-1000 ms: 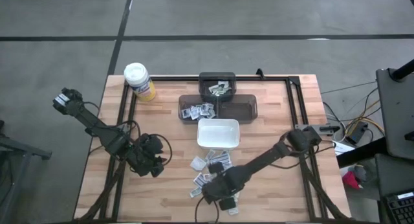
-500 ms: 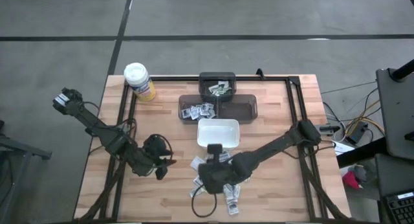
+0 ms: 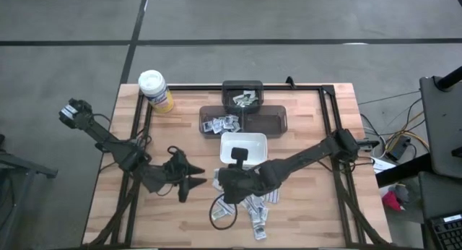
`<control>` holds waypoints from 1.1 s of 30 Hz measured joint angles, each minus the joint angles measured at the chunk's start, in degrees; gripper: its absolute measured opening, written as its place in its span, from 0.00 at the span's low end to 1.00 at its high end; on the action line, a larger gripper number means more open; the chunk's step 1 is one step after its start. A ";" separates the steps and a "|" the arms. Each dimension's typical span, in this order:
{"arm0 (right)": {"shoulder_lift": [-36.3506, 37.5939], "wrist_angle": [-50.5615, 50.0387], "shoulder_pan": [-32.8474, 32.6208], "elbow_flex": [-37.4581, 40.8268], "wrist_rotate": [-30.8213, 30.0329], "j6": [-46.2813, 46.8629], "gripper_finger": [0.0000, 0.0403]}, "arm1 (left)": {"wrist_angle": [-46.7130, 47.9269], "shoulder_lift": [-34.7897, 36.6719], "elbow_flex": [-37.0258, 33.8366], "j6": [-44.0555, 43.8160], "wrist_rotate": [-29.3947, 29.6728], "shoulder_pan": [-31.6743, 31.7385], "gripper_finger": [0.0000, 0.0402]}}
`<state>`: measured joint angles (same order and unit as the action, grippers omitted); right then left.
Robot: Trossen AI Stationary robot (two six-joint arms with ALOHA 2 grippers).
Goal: Pick & Place First Aid Supplies
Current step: Put the alcohol pad into the left black bin
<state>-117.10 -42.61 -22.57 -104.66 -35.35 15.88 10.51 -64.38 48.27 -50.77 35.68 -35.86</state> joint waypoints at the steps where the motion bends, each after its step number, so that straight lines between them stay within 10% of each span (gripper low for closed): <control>1: 0.00 0.04 0.06 0.00 -0.01 0.00 0.02 | 0.01 -0.02 0.00 -0.62 0.00 0.23 0.47; 33: 0.00 1.51 1.86 -3.96 2.84 -2.54 0.02 | -10.06 -0.02 -6.84 -12.60 -0.34 3.27 0.47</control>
<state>-117.10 -41.10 -20.71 -108.62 -32.51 13.34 0.45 -64.40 41.43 -63.37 35.34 -32.59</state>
